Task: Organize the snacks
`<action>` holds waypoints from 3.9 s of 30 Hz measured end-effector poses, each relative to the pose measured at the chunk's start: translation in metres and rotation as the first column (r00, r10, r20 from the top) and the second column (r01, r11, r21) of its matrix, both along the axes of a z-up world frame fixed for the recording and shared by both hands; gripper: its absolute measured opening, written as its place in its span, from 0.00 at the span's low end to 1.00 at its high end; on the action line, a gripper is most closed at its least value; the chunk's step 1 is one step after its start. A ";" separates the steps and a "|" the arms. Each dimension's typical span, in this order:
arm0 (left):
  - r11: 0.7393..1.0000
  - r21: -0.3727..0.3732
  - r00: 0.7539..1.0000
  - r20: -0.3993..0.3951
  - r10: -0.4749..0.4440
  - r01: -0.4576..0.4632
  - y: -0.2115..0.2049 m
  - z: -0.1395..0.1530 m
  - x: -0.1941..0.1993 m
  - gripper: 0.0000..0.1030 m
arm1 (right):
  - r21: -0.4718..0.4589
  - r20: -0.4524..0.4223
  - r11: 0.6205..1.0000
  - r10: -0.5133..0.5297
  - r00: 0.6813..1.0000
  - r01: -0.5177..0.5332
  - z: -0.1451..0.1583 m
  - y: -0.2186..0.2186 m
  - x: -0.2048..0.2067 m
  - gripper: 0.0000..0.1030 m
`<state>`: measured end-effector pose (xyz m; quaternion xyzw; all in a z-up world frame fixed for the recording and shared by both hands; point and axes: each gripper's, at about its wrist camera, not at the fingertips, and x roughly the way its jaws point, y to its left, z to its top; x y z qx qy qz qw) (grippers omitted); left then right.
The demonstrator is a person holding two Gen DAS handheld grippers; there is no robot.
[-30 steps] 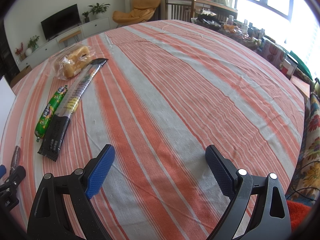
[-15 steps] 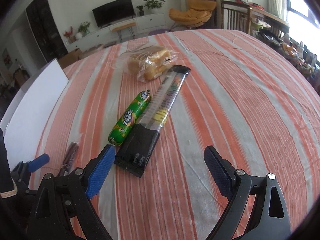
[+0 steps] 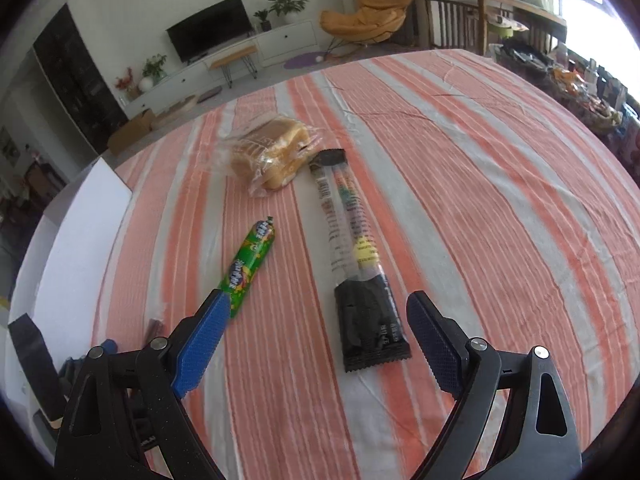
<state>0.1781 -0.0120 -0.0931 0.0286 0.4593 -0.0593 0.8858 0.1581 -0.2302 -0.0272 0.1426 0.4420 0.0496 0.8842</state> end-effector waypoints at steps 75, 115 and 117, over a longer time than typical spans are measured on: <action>0.930 0.014 0.871 0.354 0.340 -0.368 0.192 0.124 -0.137 0.81 | -0.294 0.162 0.953 -0.034 0.986 0.081 0.000 0.020 -0.113 0.72; 0.995 -0.005 0.995 0.001 -0.103 0.103 -0.070 -0.002 -0.029 1.00 | 0.081 0.145 0.905 -0.426 0.893 0.418 -0.018 -0.070 -0.119 0.72; 0.995 -0.005 0.995 0.001 -0.104 0.104 -0.069 -0.002 -0.029 1.00 | 0.084 0.139 0.904 -0.427 0.893 0.419 -0.020 -0.070 -0.119 0.72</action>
